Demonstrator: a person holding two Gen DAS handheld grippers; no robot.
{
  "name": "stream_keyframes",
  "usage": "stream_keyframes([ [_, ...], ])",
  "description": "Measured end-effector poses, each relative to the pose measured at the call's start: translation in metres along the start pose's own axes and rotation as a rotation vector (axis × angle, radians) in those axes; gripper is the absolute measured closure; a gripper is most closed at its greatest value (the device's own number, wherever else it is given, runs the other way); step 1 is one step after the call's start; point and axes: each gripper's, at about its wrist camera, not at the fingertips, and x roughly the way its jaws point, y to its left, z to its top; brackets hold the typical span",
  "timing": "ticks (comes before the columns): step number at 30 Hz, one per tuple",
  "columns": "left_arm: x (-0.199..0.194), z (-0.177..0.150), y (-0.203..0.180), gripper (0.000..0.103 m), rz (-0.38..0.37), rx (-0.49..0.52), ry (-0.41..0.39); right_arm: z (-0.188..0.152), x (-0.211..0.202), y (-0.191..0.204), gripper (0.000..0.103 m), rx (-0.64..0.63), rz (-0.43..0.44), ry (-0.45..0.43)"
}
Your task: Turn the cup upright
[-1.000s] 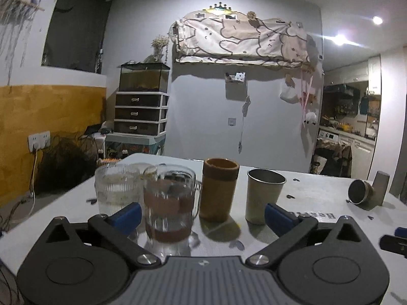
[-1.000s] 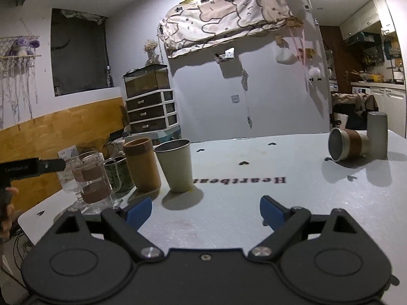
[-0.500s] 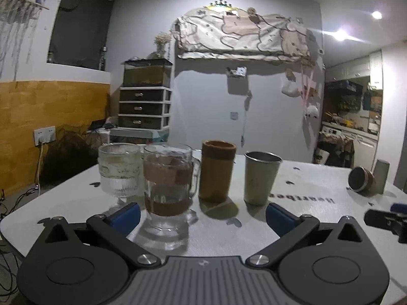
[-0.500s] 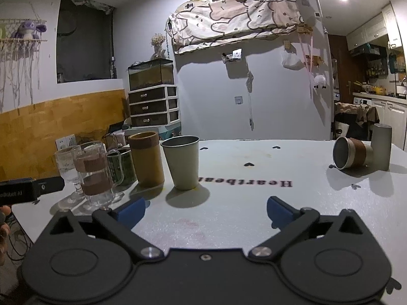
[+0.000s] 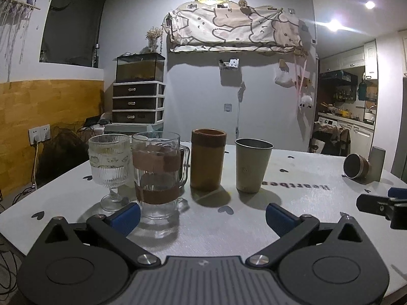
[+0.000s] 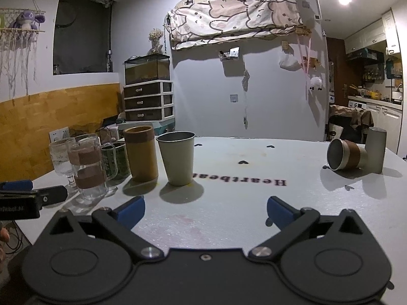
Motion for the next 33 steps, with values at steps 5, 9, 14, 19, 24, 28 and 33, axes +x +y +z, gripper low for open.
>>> stream_keyframes([
  [5,0.0018,0.0014,-0.0016,0.000,0.002,0.002,0.004,0.0007,-0.0002,-0.0002,0.000,-0.001,-0.003,0.001],
  [9,0.0018,0.0014,-0.0014,0.000,0.005,0.001,0.002,0.0006,0.0002,-0.0009,0.000,0.003,-0.005,0.000],
  [14,0.0023,0.0014,-0.0022,0.000,0.006,0.005,-0.003,0.0007,0.0003,-0.0011,0.000,0.003,-0.004,0.000],
  [19,0.0034,0.0012,-0.0013,0.000,0.009,0.002,0.000,0.0007,0.0001,-0.0013,0.000,0.003,-0.004,0.000],
  [24,0.0011,0.0013,-0.0023,0.000,0.010,0.004,-0.001,0.0008,0.0001,-0.0010,0.000,0.003,-0.005,0.000],
  [28,0.0017,0.0016,-0.0005,0.000,0.012,0.004,0.000,0.0008,0.0002,-0.0013,0.000,0.004,-0.005,0.001],
  [33,0.0014,0.0012,-0.0020,0.000,0.010,0.002,0.000,0.0007,0.0001,-0.0013,0.000,0.003,-0.004,0.000],
])
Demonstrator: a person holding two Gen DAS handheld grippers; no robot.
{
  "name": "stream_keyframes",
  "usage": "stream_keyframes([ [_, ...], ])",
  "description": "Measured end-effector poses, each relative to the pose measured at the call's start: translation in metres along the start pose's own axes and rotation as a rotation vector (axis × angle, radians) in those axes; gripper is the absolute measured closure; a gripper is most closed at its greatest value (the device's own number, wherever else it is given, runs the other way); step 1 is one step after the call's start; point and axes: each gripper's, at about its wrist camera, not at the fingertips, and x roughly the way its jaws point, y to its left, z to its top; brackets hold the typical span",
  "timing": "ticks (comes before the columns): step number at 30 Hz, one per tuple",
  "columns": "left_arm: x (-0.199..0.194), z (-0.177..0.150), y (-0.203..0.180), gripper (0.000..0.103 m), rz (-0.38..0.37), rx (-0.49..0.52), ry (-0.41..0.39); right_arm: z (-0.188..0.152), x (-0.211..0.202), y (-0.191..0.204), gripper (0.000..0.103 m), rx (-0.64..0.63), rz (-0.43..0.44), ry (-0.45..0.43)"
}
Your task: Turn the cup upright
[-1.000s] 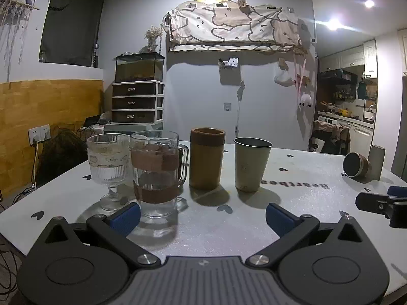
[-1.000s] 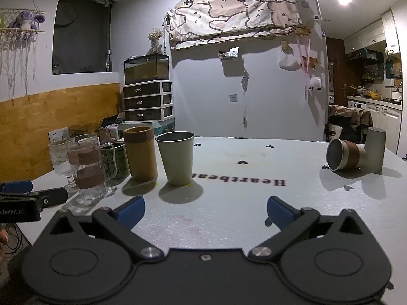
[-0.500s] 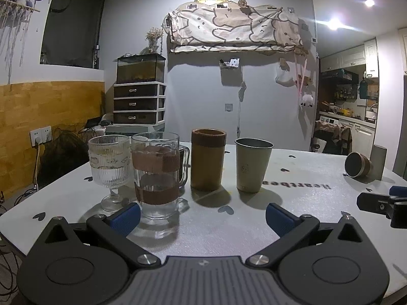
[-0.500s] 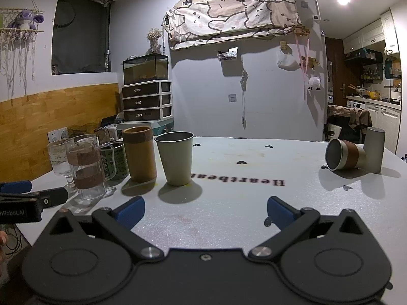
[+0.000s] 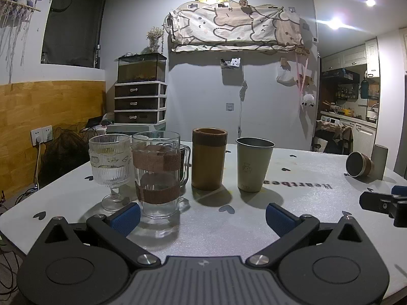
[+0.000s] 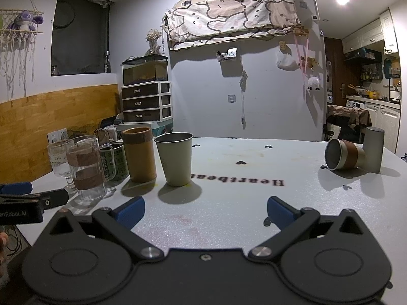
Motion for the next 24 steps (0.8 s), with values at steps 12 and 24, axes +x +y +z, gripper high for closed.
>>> stream_keyframes([
  [12,0.0005,-0.0003,0.0005,0.000,0.002,-0.002,0.002,-0.0001,0.0002,-0.0002,0.000,0.002,-0.001,0.001],
  [24,0.0022,-0.0016,0.0000,0.000,0.002,-0.003,0.006,-0.0002,0.0001,-0.0001,0.000,0.002,-0.001,0.001],
])
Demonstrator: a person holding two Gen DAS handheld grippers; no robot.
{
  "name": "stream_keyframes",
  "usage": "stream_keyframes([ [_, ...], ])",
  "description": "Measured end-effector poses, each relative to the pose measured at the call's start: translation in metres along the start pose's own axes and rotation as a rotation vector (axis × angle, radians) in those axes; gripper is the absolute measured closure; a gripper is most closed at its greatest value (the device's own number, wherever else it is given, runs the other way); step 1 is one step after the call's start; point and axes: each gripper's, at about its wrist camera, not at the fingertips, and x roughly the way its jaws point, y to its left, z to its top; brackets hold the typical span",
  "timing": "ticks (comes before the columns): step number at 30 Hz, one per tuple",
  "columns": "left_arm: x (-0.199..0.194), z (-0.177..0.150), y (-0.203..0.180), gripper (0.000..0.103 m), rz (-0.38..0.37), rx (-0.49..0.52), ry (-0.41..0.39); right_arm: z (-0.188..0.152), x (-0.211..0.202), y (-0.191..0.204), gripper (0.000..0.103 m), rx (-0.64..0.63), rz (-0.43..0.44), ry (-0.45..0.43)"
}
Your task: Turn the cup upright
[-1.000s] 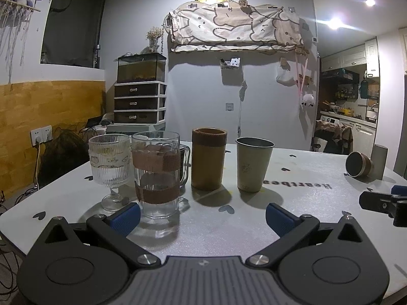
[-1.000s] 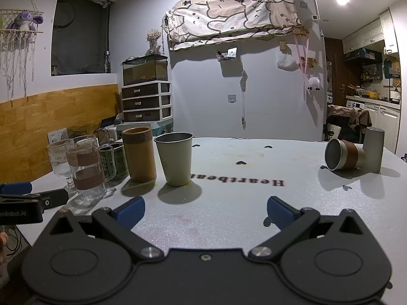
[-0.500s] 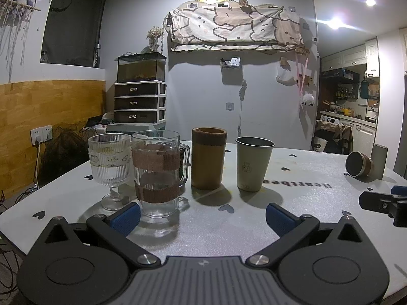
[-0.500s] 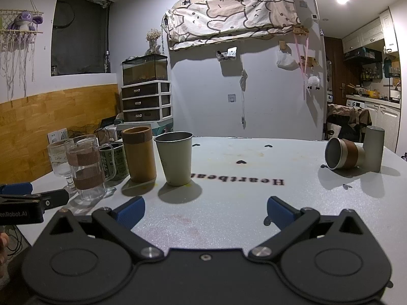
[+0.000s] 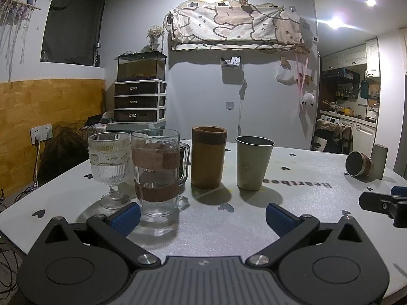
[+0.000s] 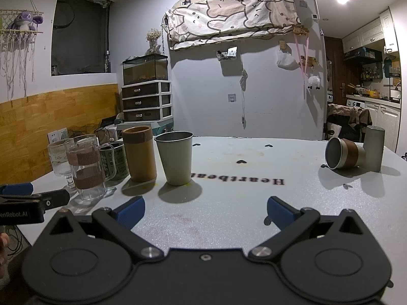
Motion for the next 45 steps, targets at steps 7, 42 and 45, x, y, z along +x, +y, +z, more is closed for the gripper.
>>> stream_keyframes([
  [7,0.0000,-0.0002,0.0007,0.000,0.008,-0.001,-0.001,0.0000,-0.0001,-0.0001,0.000,0.000,0.000,0.000],
  [42,-0.0011,0.0003,0.0006,0.000,0.011,-0.005,-0.001,-0.0021,0.0011,0.0009,0.000,0.006,-0.005,0.003],
  [45,-0.0020,0.0008,-0.0007,0.000,0.012,-0.004,-0.002,-0.0021,0.0011,0.0009,0.000,0.007,-0.005,0.003],
])
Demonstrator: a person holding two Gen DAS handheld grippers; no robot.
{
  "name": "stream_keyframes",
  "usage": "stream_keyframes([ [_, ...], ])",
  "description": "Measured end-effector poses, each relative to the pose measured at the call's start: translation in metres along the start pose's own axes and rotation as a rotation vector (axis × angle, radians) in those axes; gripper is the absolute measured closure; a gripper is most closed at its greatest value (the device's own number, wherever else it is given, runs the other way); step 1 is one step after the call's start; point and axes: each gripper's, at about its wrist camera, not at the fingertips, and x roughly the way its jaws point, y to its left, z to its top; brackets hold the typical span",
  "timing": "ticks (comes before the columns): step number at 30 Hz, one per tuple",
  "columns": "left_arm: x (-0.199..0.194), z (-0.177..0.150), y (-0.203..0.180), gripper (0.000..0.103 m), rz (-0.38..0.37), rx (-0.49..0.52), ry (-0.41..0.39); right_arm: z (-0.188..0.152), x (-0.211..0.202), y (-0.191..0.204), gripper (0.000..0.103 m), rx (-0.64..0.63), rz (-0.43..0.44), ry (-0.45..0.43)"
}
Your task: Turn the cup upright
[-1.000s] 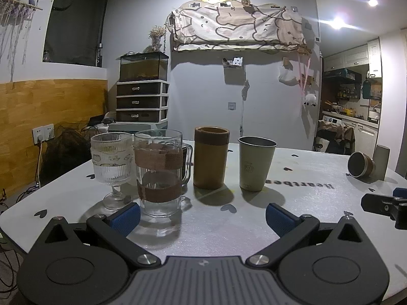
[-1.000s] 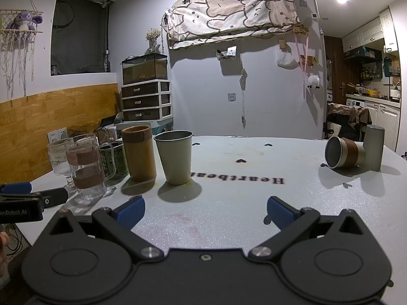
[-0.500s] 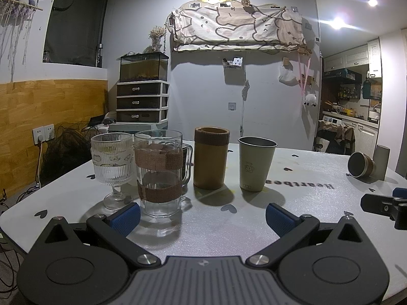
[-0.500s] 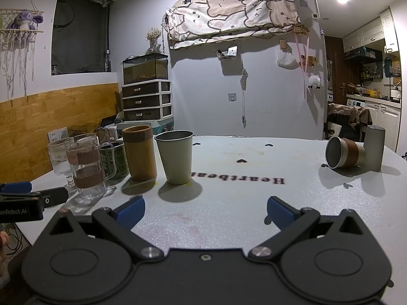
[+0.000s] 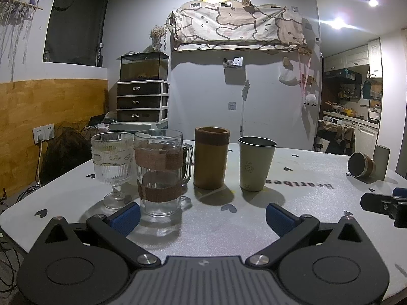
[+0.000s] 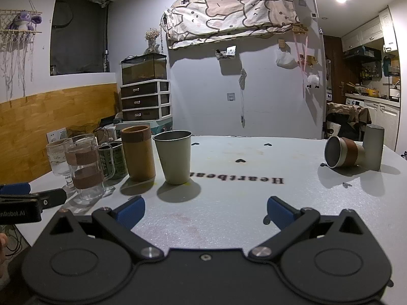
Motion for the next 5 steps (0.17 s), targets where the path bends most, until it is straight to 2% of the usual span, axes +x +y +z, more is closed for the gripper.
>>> stream_keyframes([
  [5,-0.0011,0.0001,0.0004,0.000,-0.002,0.007,-0.005,0.0000,-0.0001,0.0000,0.000,0.000,0.000,0.000],
])
